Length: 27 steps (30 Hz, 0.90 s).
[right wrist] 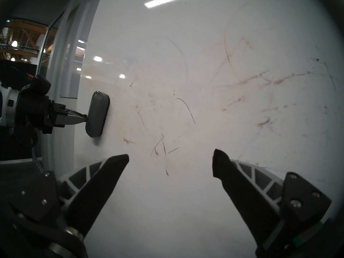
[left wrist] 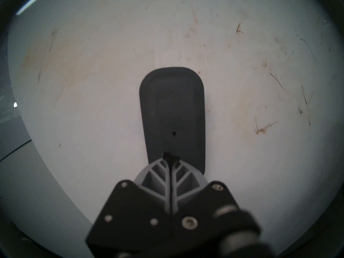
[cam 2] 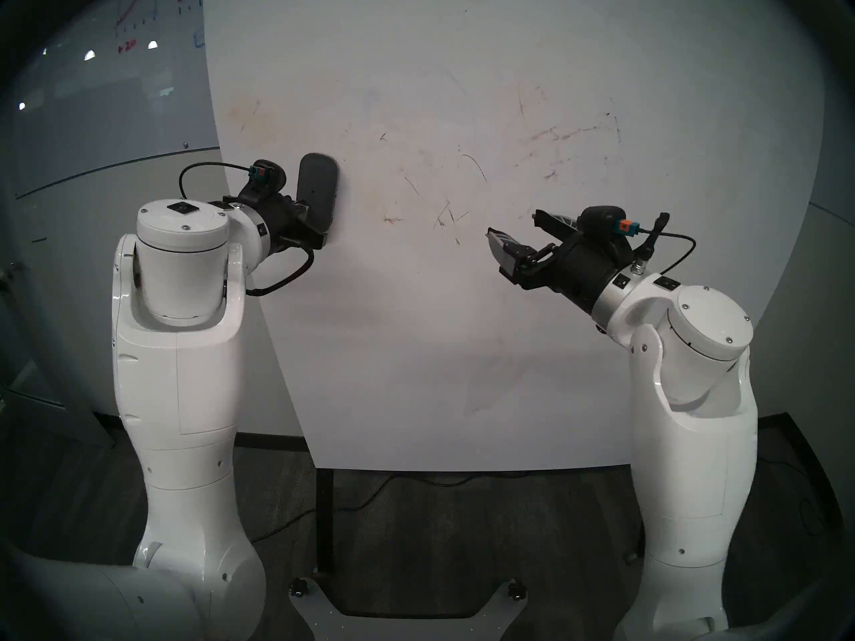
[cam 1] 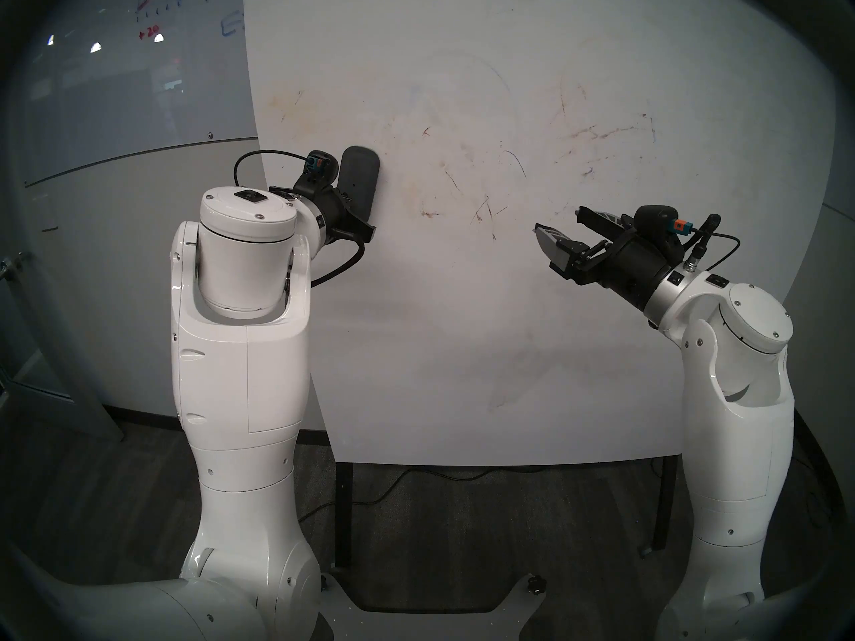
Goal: Erase all marks on the whiteboard with the eraser
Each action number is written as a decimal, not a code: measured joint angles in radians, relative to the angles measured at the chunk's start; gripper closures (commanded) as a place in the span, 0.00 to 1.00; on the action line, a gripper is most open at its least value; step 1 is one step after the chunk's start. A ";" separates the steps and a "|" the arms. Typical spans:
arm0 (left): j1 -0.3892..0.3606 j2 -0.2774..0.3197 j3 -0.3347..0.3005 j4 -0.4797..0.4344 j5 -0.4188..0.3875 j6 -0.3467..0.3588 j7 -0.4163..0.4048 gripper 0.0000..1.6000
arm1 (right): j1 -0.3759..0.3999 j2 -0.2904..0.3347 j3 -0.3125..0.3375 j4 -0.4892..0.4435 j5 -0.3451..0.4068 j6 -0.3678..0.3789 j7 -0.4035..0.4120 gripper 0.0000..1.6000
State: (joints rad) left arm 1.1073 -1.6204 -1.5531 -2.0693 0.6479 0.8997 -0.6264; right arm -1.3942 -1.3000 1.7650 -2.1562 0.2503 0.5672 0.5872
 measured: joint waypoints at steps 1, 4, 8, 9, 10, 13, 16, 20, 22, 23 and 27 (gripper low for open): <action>0.000 0.000 0.002 0.000 0.000 -0.001 0.002 1.00 | 0.000 0.000 0.000 0.000 0.000 0.000 0.000 0.00; 0.000 -0.003 0.008 -0.001 0.004 -0.008 0.012 1.00 | 0.000 0.000 0.000 0.000 0.000 0.000 0.000 0.00; 0.000 -0.006 0.018 -0.002 0.017 -0.016 0.029 1.00 | 0.000 0.000 0.000 0.000 0.000 0.000 0.000 0.00; 0.000 -0.007 0.020 -0.002 0.020 -0.018 0.034 1.00 | 0.000 0.000 0.000 0.000 0.000 0.000 0.000 0.00; 0.000 -0.008 0.022 -0.002 0.022 -0.019 0.037 1.00 | 0.000 0.000 0.000 0.000 0.000 0.000 0.000 0.00; 0.000 -0.011 0.027 -0.001 0.028 -0.023 0.045 0.69 | 0.000 0.000 0.000 0.000 0.000 0.000 0.000 0.00; -0.001 -0.014 0.033 0.000 0.032 -0.027 0.051 0.32 | 0.000 0.000 0.000 0.000 0.000 0.000 0.000 0.00; -0.002 -0.019 0.037 0.004 0.035 -0.032 0.059 0.00 | 0.000 0.000 0.000 0.000 -0.001 0.000 0.001 0.00; -0.002 -0.021 0.038 0.005 0.036 -0.033 0.061 0.00 | 0.000 -0.001 0.000 0.000 -0.001 0.000 0.001 0.00; -0.003 -0.023 0.039 0.005 0.036 -0.034 0.063 0.00 | 0.000 -0.001 0.000 0.000 -0.001 0.000 0.001 0.00; -0.003 -0.028 0.041 0.007 0.034 -0.035 0.067 0.00 | 0.000 -0.001 0.000 0.000 -0.001 0.000 0.001 0.00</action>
State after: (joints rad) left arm 1.1044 -1.6483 -1.5121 -2.0625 0.6823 0.8648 -0.5590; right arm -1.3942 -1.3005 1.7651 -2.1562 0.2497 0.5672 0.5879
